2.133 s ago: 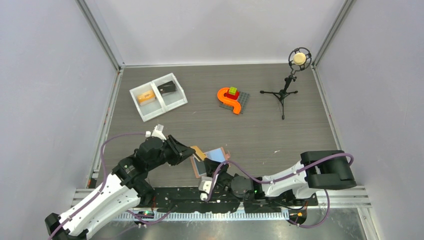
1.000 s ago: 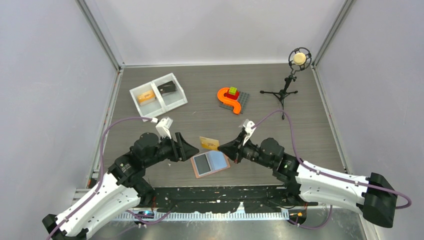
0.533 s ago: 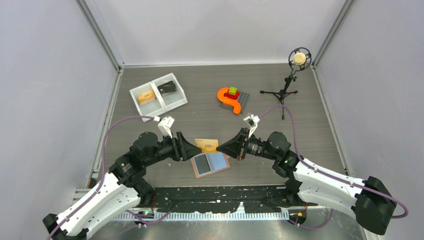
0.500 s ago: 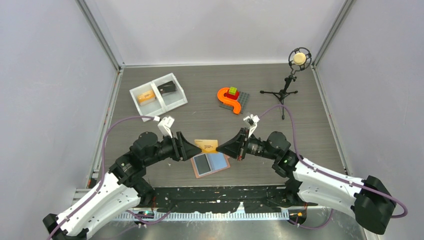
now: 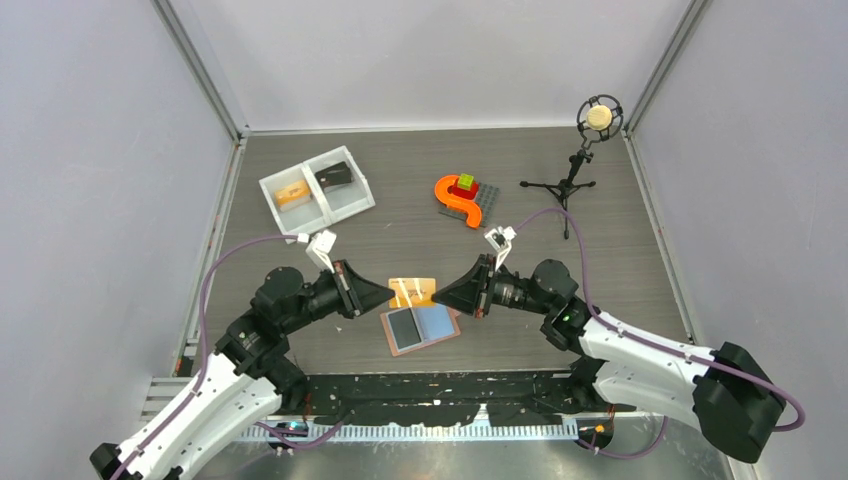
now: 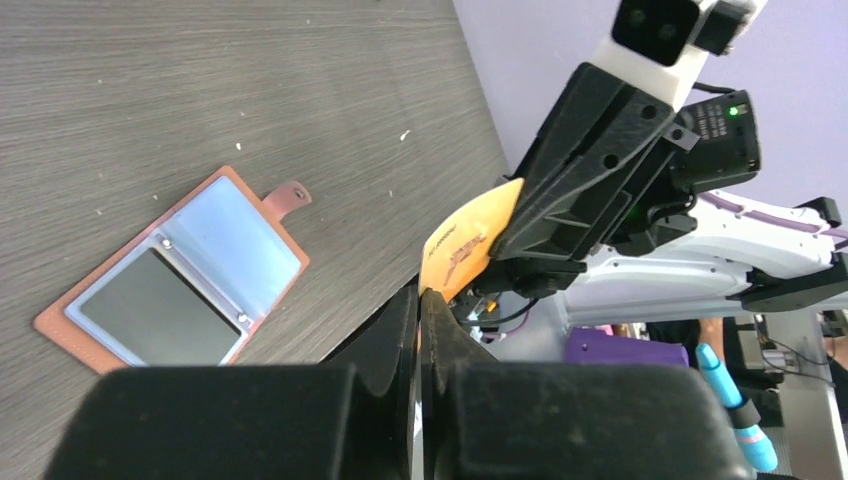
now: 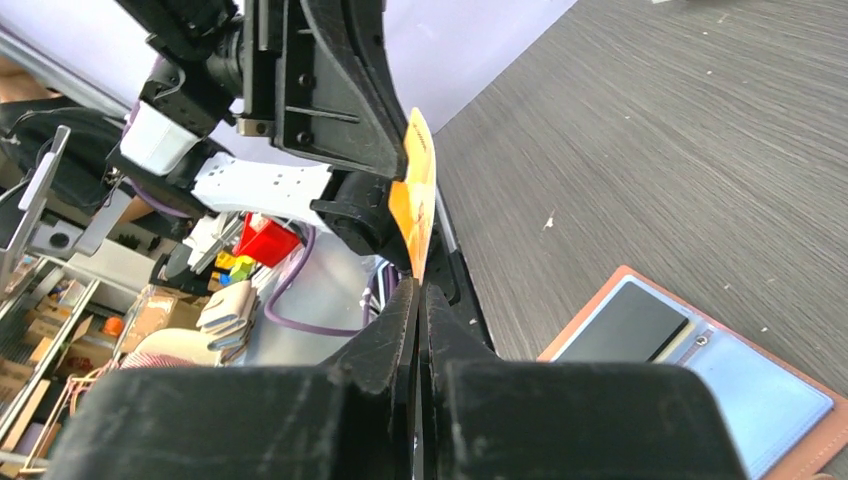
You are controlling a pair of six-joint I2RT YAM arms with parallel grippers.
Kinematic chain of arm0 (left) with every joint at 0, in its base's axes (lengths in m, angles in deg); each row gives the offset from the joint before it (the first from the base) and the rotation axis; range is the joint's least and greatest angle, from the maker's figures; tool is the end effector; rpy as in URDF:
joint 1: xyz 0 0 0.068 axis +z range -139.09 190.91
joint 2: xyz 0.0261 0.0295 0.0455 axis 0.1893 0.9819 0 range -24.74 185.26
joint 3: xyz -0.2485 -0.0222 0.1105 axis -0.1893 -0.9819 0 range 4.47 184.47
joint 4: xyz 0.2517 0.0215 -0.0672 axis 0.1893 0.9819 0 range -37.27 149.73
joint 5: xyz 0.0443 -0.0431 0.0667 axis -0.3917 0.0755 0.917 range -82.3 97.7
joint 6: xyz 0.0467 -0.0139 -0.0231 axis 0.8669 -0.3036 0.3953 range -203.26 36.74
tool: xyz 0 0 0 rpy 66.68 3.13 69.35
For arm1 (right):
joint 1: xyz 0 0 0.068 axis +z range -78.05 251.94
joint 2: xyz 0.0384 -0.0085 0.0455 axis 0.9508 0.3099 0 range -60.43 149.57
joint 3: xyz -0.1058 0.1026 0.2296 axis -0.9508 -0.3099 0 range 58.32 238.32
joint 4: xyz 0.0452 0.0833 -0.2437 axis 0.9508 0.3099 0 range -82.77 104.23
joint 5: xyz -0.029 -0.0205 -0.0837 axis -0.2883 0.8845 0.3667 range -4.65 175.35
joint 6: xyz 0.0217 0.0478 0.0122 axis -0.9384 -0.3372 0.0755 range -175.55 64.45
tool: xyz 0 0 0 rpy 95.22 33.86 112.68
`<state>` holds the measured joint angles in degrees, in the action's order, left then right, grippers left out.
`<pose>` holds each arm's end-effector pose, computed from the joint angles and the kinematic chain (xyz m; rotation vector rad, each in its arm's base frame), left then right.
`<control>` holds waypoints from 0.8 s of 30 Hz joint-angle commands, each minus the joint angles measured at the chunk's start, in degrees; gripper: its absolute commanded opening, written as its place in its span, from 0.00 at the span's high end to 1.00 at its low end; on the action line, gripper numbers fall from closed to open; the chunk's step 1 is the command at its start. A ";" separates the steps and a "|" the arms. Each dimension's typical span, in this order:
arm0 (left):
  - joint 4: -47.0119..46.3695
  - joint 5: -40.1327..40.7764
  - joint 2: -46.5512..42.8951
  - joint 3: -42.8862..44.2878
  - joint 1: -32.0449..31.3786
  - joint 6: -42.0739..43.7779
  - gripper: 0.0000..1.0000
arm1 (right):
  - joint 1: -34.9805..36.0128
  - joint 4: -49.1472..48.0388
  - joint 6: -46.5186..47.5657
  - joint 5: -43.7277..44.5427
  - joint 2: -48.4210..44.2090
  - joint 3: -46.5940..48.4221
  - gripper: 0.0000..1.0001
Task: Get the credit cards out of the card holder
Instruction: Place the credit card in the storage box.
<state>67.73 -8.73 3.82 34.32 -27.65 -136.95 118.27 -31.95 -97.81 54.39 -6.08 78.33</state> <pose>0.1005 -0.0932 0.2796 -0.0390 2.0361 -1.3480 0.1293 0.1619 0.2482 -0.5600 1.6448 1.5940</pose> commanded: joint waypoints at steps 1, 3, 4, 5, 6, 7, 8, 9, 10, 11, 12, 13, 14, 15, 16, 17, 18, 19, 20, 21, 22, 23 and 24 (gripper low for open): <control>-8.72 -4.07 0.37 -1.30 1.04 -3.73 1.00 | -0.20 -4.99 -1.38 -1.80 1.51 0.15 0.94; -9.57 -4.92 0.81 -1.53 1.65 -4.12 1.00 | -0.36 -5.15 -1.82 -1.59 1.77 0.12 0.88; -9.57 -5.15 1.19 -1.48 2.04 -4.03 1.00 | -0.47 -5.04 -1.84 -1.17 1.69 0.05 0.83; -8.61 -5.12 1.48 -1.32 2.76 -3.93 1.00 | -0.50 -4.68 -1.75 -0.25 1.53 -0.12 0.80; -8.13 -5.03 1.62 -1.30 3.58 -3.84 1.00 | -0.64 -4.33 -1.58 0.32 1.09 -0.26 0.73; -7.77 -5.31 1.93 -1.24 4.75 -3.73 1.00 | -0.67 -3.23 -1.09 1.42 0.75 -0.42 0.65; -7.55 -5.86 2.13 -1.09 5.90 -3.45 1.00 | -0.75 -2.50 -0.77 1.99 -0.10 -0.46 0.50; -7.25 -6.60 2.42 -0.84 7.42 -3.07 1.00 | -0.77 -0.93 -0.03 3.00 -1.17 -0.49 0.43; -6.64 -7.37 2.78 -0.45 9.09 -2.17 1.00 | -0.84 -0.30 0.33 3.40 -1.74 -0.54 0.32; -5.75 -7.99 3.41 0.23 10.68 -1.21 1.00 | -0.87 0.96 1.15 4.10 -2.90 -0.57 0.28; -4.56 -8.60 4.00 1.10 12.44 0.00 1.00 | -0.88 1.57 1.58 4.43 -3.49 -0.54 0.21; -3.14 -9.04 4.84 2.23 13.97 1.62 1.00 | -0.88 3.15 2.45 5.01 -4.70 -0.35 0.18; -1.38 -9.28 5.84 3.55 15.77 3.26 1.00 | -0.89 3.89 2.89 5.34 -5.22 -0.29 0.08; 0.62 -9.47 7.25 5.68 17.64 4.79 1.00 | -0.89 5.07 3.72 5.53 -6.27 -0.18 0.01; 2.00 -9.76 8.37 7.06 19.35 6.34 1.00 | -0.89 5.73 4.14 5.63 -6.75 -0.21 0.03; 3.40 -9.84 9.62 8.74 21.26 7.79 1.00 | -0.89 6.76 4.78 5.73 -7.60 -0.21 0.04; 5.70 -9.60 10.85 10.52 23.74 9.12 1.00 | -0.89 7.56 5.34 5.78 -7.95 -0.22 0.04; 6.90 -9.70 12.11 12.11 25.69 10.20 1.00 | -0.89 7.99 5.56 5.76 -8.60 -0.17 0.05; 7.87 -9.77 13.39 13.71 27.81 11.35 1.00 | -0.89 8.71 6.02 5.92 -8.89 -0.11 0.05; 9.03 -9.12 14.72 15.14 29.82 12.28 1.00 | -0.84 8.96 6.16 5.96 -9.32 -0.14 0.05; 10.58 -8.07 16.07 16.89 31.83 12.93 1.00 | -0.86 9.01 6.30 5.97 -9.51 -0.19 0.05; 12.01 -7.61 17.56 18.62 33.90 13.66 1.00 | -0.86 8.93 6.35 5.94 -9.76 -0.49 0.05; 12.65 -7.65 19.10 20.28 35.97 14.34 1.00 | -0.87 8.48 6.28 5.81 -9.93 -0.62 0.05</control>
<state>75.29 -16.77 19.29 48.16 2.20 -128.43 117.22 -23.42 -93.50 59.35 -14.63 77.50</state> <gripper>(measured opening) 0.009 0.956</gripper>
